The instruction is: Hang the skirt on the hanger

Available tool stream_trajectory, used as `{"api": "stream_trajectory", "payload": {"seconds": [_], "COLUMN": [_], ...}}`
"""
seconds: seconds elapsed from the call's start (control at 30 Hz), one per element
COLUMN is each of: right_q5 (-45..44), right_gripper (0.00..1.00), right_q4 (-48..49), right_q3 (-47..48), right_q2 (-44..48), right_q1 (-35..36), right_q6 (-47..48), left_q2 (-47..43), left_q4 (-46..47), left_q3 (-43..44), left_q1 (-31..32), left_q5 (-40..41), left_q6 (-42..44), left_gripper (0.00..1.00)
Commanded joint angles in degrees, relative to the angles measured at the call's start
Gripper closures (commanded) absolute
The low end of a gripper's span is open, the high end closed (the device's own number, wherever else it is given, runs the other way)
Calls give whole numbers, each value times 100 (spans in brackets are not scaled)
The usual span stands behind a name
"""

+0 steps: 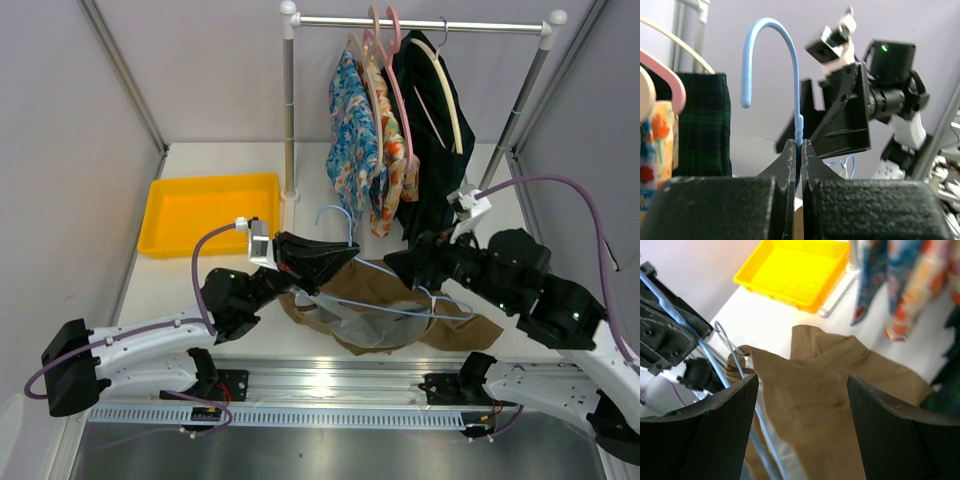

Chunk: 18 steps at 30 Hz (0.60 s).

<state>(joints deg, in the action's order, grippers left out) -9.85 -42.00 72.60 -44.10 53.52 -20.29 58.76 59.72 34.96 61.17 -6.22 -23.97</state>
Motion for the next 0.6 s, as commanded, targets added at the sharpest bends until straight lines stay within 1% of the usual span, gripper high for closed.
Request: {"api": "stream_trajectory", "payload": {"seconds": [0.0, 0.1, 0.27, 0.3, 0.4, 0.47, 0.57], "right_q5": [913, 1344, 1608, 1809, 1627, 1643, 2021], "right_gripper": [23, 23, 26, 27, 32, 32, 32], "right_q4": [857, 1158, 1290, 1421, 1423, 1466, 1598], "right_q3": [-95, -167, -325, -386, -597, -764, -940], "right_q2": [-231, -362, -381, -311, -109, 76, 366], "right_q1": [27, 27, 27, 27, 27, 10, -69], "right_q6": [869, 1010, 1045, 1036, 957, 948, 905], "left_q2": [-251, -313, -383, -374, -339, -313, -269], "left_q4": [-346, -557, -602, -602, -602, -541, -506], "left_q3": [204, 178, 116, 125, 134, 108, 134], "left_q1": [18, 18, 18, 18, 1, -17, -70], "left_q5": [-327, -363, -389, -415, -406, -441, -468], "left_q6": [-117, -143, -249, -266, -345, -433, -591], "left_gripper": [100, 100, 100, 100, 100, 100, 100]}}
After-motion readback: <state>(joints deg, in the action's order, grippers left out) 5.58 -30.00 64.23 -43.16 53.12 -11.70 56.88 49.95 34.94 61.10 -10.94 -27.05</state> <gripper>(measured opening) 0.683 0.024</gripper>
